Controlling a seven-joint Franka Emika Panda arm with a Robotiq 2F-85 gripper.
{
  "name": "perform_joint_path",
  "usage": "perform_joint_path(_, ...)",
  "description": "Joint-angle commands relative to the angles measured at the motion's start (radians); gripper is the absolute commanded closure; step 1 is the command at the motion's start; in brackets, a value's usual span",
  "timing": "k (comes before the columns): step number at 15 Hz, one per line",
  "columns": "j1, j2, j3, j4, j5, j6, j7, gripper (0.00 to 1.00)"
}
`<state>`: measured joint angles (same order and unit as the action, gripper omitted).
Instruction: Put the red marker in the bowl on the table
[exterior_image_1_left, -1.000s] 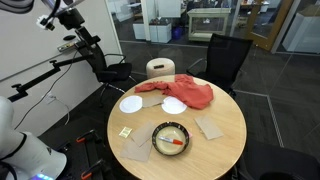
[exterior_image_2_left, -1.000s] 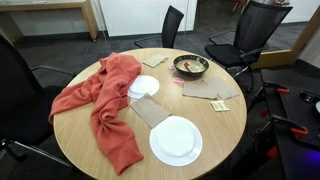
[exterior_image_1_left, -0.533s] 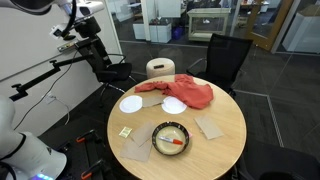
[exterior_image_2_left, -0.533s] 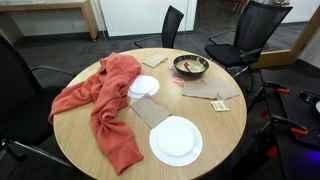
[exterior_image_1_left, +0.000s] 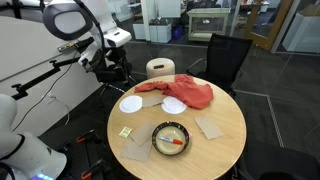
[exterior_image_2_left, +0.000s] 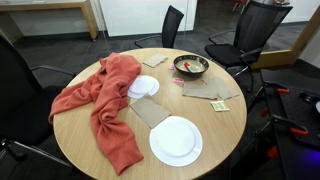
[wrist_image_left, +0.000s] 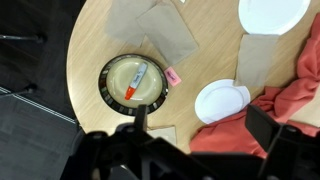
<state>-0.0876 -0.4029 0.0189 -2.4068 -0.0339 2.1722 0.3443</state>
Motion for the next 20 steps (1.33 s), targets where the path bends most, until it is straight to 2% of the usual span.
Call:
perform_joint_path(1, -0.039, 0.089, -0.009, -0.007, 0.020, 0.099, 0.099, 0.00)
perform_joint_path(12, -0.136, 0.327, -0.108, -0.004, -0.042, 0.317, 0.334, 0.00)
perform_joint_path(13, -0.114, 0.294, -0.109, -0.007, -0.019, 0.282, 0.279, 0.00)
perform_joint_path(20, -0.107, 0.310, -0.117, -0.005, -0.022, 0.288, 0.280, 0.00)
